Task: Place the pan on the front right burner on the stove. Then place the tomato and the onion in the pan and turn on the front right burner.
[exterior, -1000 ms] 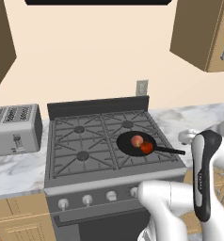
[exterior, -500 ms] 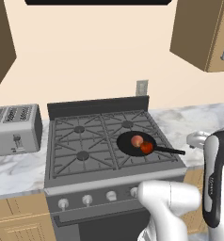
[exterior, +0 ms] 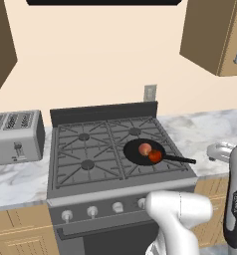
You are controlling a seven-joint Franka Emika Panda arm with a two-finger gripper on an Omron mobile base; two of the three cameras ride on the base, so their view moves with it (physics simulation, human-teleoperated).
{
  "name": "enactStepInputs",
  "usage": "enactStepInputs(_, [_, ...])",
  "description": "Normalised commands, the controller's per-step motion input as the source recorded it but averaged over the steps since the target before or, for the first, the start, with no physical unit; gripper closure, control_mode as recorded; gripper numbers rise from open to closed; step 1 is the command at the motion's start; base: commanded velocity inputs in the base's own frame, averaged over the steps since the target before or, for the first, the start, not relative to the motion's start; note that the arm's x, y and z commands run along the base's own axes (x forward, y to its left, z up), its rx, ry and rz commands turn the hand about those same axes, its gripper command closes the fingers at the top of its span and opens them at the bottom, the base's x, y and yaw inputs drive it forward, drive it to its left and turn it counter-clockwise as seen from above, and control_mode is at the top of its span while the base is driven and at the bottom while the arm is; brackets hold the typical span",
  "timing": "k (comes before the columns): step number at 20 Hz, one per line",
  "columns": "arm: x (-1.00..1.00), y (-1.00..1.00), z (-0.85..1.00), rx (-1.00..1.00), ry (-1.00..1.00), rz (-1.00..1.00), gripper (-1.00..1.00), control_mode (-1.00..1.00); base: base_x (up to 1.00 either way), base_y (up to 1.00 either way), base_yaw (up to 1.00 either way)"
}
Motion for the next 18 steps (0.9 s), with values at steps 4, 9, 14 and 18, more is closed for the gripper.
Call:
enactStepInputs(4, [-0.27,0.04,0.0,0.0,-0.01,0.0,-1.0,-1.0,0.0,0.0,0.0])
enactStepInputs(9, [-0.29,0.14,0.0,0.0,0.0,0.0,-1.0,-1.0,0.0,0.0,0.0])
enactStepInputs(14, [-0.37,0.08,0.0,0.0,0.0,0.0,-1.0,-1.0,0.0,0.0,0.0])
enactStepInputs(18, [-0.36,0.12,0.0,0.0,0.0,0.0,-1.0,-1.0,0.0,0.0,0.0])
